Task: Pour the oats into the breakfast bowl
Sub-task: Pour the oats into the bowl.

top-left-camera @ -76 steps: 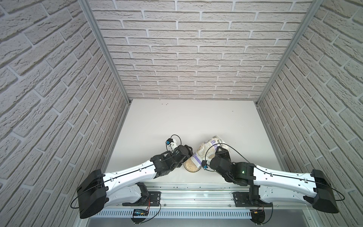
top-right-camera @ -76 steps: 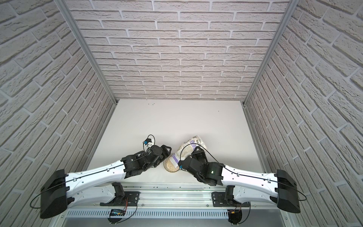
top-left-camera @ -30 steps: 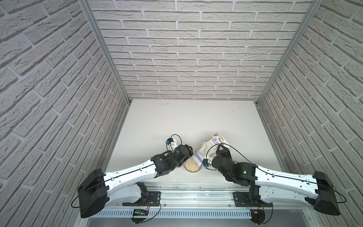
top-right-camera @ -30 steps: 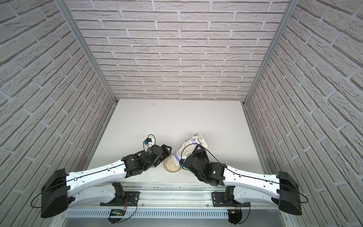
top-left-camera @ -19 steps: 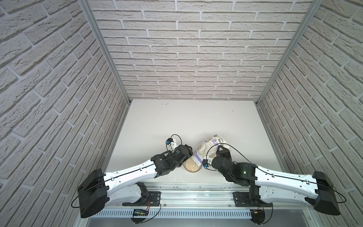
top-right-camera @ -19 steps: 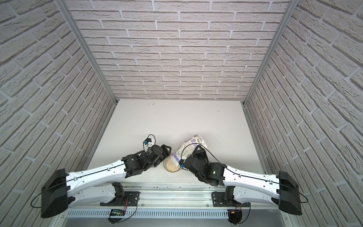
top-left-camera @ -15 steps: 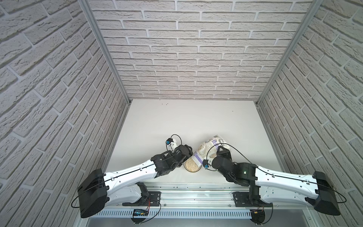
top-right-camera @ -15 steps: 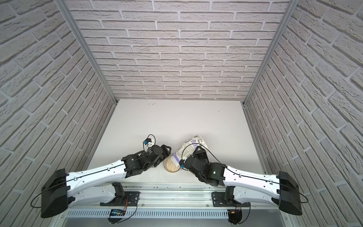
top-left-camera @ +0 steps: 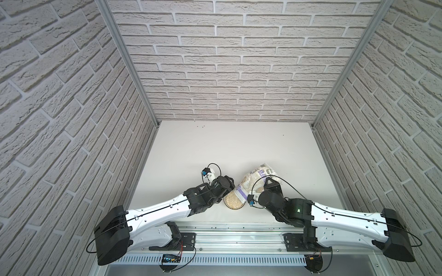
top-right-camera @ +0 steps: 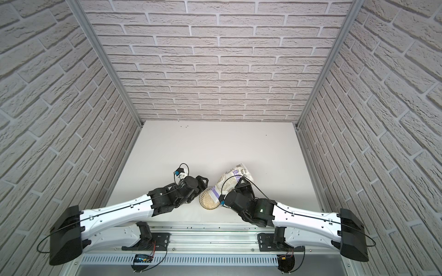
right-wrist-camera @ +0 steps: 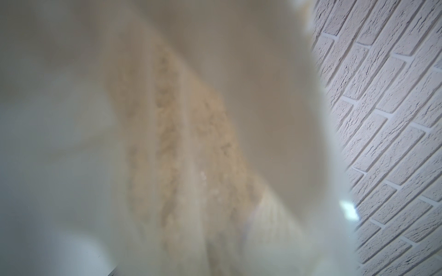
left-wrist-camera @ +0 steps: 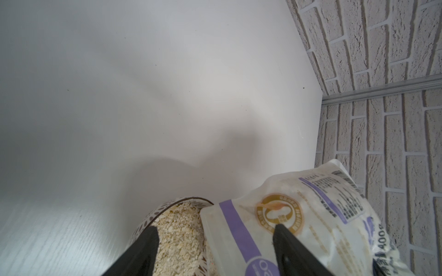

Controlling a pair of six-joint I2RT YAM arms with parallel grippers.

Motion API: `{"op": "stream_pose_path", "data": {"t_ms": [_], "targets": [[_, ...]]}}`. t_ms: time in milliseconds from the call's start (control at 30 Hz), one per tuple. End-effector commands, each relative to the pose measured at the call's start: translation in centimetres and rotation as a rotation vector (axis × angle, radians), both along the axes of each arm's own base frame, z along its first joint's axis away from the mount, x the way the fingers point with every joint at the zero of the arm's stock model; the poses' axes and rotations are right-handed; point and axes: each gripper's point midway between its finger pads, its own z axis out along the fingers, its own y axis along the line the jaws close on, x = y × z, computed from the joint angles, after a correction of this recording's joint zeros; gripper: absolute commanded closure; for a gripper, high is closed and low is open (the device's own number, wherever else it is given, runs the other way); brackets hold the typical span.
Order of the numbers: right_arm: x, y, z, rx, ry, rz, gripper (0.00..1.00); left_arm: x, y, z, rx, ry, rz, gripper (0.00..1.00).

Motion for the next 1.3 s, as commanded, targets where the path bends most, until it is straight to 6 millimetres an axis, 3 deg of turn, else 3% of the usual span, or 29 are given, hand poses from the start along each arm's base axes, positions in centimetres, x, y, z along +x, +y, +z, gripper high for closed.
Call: {"op": "stream_pose_path", "data": {"t_ms": [0, 67, 100, 167, 200, 233, 267, 333, 433, 533, 633, 733, 800, 933, 1033, 1100, 1200, 1267], "targets": [[0.4, 1.1, 5.8, 0.305, -0.098, -0.063, 0.97, 0.4, 0.2, 1.5, -0.011, -0.033, 0.015, 0.22], [0.8, 0.7, 4.0, 0.130, -0.145, -0.062, 0.97, 0.4, 0.3, 1.6, -0.009, -0.036, 0.018, 0.22], [1.1, 1.1, 4.7, 0.126, -0.187, -0.060, 0.96, 0.4, 0.3, 1.5, -0.008, -0.037, 0.020, 0.22], [0.6, 2.0, 6.4, 0.282, -0.132, -0.044, 0.96, 0.4, 0.3, 1.5, -0.003, -0.036, 0.021, 0.22], [0.5, 1.8, 5.6, 0.262, -0.110, -0.049, 0.96, 0.5, 0.3, 1.5, -0.003, -0.035, 0.022, 0.22], [0.8, 1.3, 4.3, 0.133, -0.154, -0.055, 0.97, 0.5, 0.3, 1.5, -0.002, -0.034, 0.021, 0.22], [1.1, 1.5, 4.7, 0.115, -0.200, -0.049, 0.97, 0.4, 0.3, 1.4, -0.001, -0.032, 0.021, 0.22], [0.7, 2.1, 6.4, 0.275, -0.156, -0.032, 0.96, 0.4, 0.4, 1.4, -0.003, -0.031, 0.021, 0.22], [1.1, 1.4, 5.4, 0.165, -0.186, -0.063, 0.97, 0.3, 0.6, 1.4, 0.000, -0.032, 0.026, 0.22], [0.7, 1.3, 6.0, 0.267, -0.141, -0.069, 0.96, 0.3, 0.6, 1.6, -0.003, -0.036, 0.027, 0.22], [1.0, 0.7, 4.8, 0.165, -0.186, -0.082, 0.97, 0.3, 0.6, 1.7, -0.005, -0.038, 0.026, 0.22], [0.7, 0.5, 5.1, 0.235, -0.156, -0.083, 0.97, 0.3, 0.6, 1.6, -0.007, -0.034, 0.025, 0.22], [0.9, 0.3, 4.6, 0.177, -0.177, -0.102, 0.96, 0.2, 0.5, 1.6, -0.013, -0.033, 0.025, 0.22], [0.6, 0.8, 6.5, 0.299, -0.153, -0.074, 0.97, 0.2, 0.6, 1.5, -0.013, -0.031, 0.027, 0.22], [1.1, 0.7, 5.8, 0.169, -0.219, -0.083, 0.97, 0.2, 0.6, 1.5, -0.013, -0.029, 0.027, 0.22], [0.5, 1.2, 6.2, 0.296, -0.144, -0.058, 0.97, 0.2, 0.6, 1.4, -0.013, -0.029, 0.030, 0.22], [1.1, 1.0, 5.8, 0.195, -0.223, -0.075, 0.97, 0.2, 0.6, 1.4, -0.013, -0.028, 0.030, 0.22], [0.5, 1.1, 6.1, 0.284, -0.160, -0.052, 0.97, 0.2, 0.7, 1.3, -0.013, -0.028, 0.032, 0.22]]}}
